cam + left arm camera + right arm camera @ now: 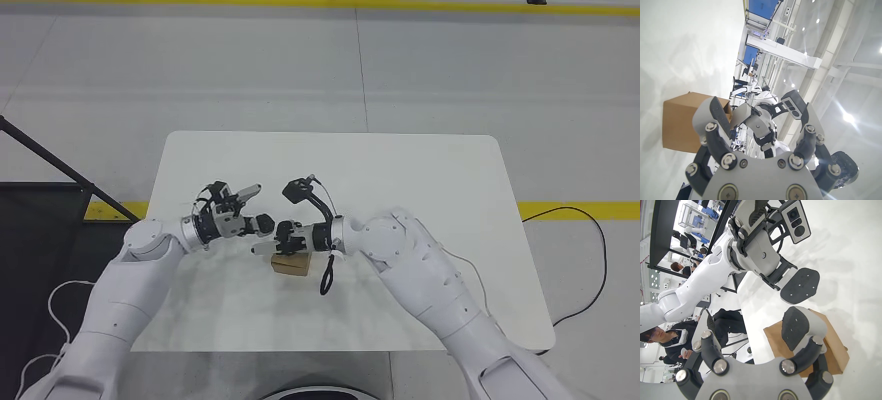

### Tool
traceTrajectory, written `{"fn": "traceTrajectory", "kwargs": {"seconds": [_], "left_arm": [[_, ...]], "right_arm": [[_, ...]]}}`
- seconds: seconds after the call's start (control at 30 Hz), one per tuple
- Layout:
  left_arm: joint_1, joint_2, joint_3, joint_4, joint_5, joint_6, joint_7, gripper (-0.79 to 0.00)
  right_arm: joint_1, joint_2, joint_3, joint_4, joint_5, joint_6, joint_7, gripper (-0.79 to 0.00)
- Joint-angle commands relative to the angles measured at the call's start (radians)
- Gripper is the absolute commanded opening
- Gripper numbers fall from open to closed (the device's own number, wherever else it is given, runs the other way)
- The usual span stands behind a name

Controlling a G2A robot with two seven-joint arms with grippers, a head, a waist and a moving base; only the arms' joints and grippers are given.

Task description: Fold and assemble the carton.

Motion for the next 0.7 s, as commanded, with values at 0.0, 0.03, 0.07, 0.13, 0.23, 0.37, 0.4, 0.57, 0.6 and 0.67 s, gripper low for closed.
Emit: {"fn": "traceTrajectory", "kwargs": {"seconds": [0.0,0.03,0.07,0.13,0.23,0.37,0.4,0.57,0.6,0.67], "left_arm": [[0.001,-0.001,0.004,-0.002,0.006,-0.002,0.001,0.0],[0.001,-0.002,0.006,-0.002,0.006,-0.003,0.001,0.0],[0.0,-0.002,0.007,-0.002,0.007,-0.003,0.001,0.0],[0.0,-0.004,0.009,-0.002,0.007,-0.006,0.0,0.0],[-0.003,-0.006,0.017,-0.003,0.019,-0.009,0.0,0.0],[-0.005,-0.01,0.029,-0.007,0.025,-0.011,-0.003,0.0],[-0.006,-0.011,0.033,-0.008,0.028,-0.01,-0.003,0.0],[-0.01,-0.016,0.05,-0.009,0.041,-0.01,0.006,0.0],[-0.01,-0.016,0.05,-0.007,0.04,-0.011,0.005,0.0],[-0.012,-0.017,0.051,-0.004,0.04,-0.011,0.003,0.0]], "right_arm": [[0.001,0.0,-0.001,0.001,0.0,0.0,0.001,0.0],[0.002,0.0,-0.001,0.002,0.0,0.0,0.001,0.0],[0.002,-0.001,-0.001,0.002,0.001,0.0,0.001,0.0],[0.003,-0.001,-0.001,0.003,0.001,-0.001,0.001,0.0],[0.003,-0.001,-0.001,0.003,0.0,-0.004,0.001,0.0],[0.005,-0.001,0.0,0.002,0.003,-0.008,0.003,0.0],[0.006,-0.001,-0.001,0.003,0.003,-0.008,0.003,0.0],[0.012,-0.003,-0.004,0.005,0.006,-0.01,0.007,0.0],[0.013,-0.003,-0.005,0.007,0.006,-0.01,0.007,0.0],[0.014,-0.004,-0.006,0.008,0.008,-0.012,0.007,0.0]]}}
